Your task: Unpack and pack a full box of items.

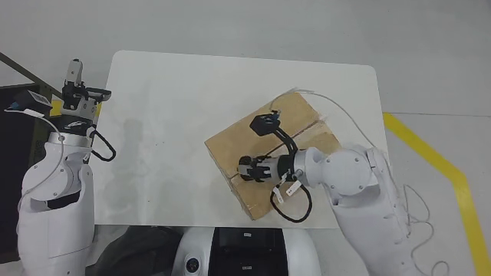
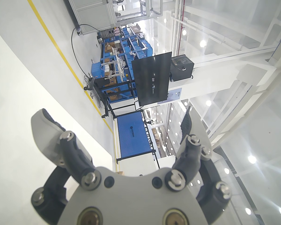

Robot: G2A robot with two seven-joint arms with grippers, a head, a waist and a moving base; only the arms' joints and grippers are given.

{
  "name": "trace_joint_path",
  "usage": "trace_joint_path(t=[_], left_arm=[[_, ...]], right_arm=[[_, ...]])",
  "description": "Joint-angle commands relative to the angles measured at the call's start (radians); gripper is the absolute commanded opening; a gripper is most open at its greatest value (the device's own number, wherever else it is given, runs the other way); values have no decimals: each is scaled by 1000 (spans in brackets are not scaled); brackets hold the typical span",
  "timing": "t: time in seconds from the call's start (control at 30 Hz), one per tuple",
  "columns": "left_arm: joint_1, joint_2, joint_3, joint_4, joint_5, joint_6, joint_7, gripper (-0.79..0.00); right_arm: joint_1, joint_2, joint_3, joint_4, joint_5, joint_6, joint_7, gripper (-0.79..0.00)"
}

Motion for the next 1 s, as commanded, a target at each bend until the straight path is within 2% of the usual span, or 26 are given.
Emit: trace_joint_path(t=[0.0,0.23,0.47,0.7,0.97], left_arm=[[0,0,0,0,0,0,0,0],[0,0,0,0,0,0,0,0],[0,0,0,0,0,0,0,0],[0,0,0,0,0,0,0,0],[0,0,0,0,0,0,0,0]], right_arm=[[15,-1,-18,33,16,14,-13,-785],[79,-6,-88,123,58,59,-23,-785],[97,-2,-132,159,86,80,-19,-785],[113,3,-140,197,105,125,-44,-785],[104,15,-110,198,178,102,-70,-785]])
